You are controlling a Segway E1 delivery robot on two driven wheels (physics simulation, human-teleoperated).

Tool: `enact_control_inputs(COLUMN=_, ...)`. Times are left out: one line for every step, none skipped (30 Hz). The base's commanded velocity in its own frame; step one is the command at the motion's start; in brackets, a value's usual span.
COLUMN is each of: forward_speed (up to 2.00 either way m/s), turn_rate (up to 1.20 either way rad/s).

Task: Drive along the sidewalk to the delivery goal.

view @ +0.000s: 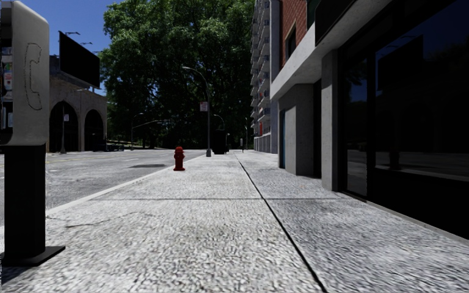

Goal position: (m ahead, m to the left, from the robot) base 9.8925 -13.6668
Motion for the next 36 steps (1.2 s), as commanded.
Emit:
enact_control_inputs(forward_speed=2.00, turn_rate=0.00)
enact_control_inputs(forward_speed=2.00, turn_rate=0.00)
enact_control_inputs(forward_speed=2.00, turn_rate=0.00)
enact_control_inputs(forward_speed=2.00, turn_rate=0.00)
enact_control_inputs(forward_speed=2.00, turn_rate=0.00)
enact_control_inputs(forward_speed=2.00, turn_rate=0.00)
enact_control_inputs(forward_speed=2.00, turn_rate=0.00)
enact_control_inputs(forward_speed=2.00, turn_rate=0.00)
enact_control_inputs(forward_speed=2.00, turn_rate=0.00)
enact_control_inputs(forward_speed=2.00, turn_rate=0.00)
enact_control_inputs(forward_speed=2.00, turn_rate=0.00)
enact_control_inputs(forward_speed=2.00, turn_rate=0.00)
enact_control_inputs(forward_speed=2.00, turn_rate=0.00)
enact_control_inputs(forward_speed=2.00, turn_rate=0.00)
enact_control_inputs(forward_speed=2.00, turn_rate=0.00)
enact_control_inputs(forward_speed=2.00, turn_rate=0.00)
enact_control_inputs(forward_speed=2.00, turn_rate=0.00)
enact_control_inputs(forward_speed=2.00, turn_rate=0.00)
enact_control_inputs(forward_speed=2.00, turn_rate=0.00)
enact_control_inputs(forward_speed=2.00, turn_rate=0.00)
enact_control_inputs(forward_speed=2.00, turn_rate=0.00)
enact_control_inputs(forward_speed=2.00, turn_rate=0.00)
enact_control_inputs(forward_speed=2.00, turn_rate=0.00)
enact_control_inputs(forward_speed=2.00, turn_rate=0.00)
enact_control_inputs(forward_speed=2.00, turn_rate=0.00)
enact_control_inputs(forward_speed=2.00, turn_rate=0.00)
enact_control_inputs(forward_speed=2.00, turn_rate=0.00)
enact_control_inputs(forward_speed=2.00, turn_rate=0.00)
enact_control_inputs(forward_speed=2.00, turn_rate=0.00)
enact_control_inputs(forward_speed=2.00, turn_rate=0.00)
enact_control_inputs(forward_speed=2.00, turn_rate=0.00)
enact_control_inputs(forward_speed=2.00, turn_rate=0.00)
enact_control_inputs(forward_speed=2.00, turn_rate=0.00)
enact_control_inputs(forward_speed=2.00, turn_rate=0.00)
enact_control_inputs(forward_speed=2.00, turn_rate=0.00)
enact_control_inputs(forward_speed=2.00, turn_rate=0.00)
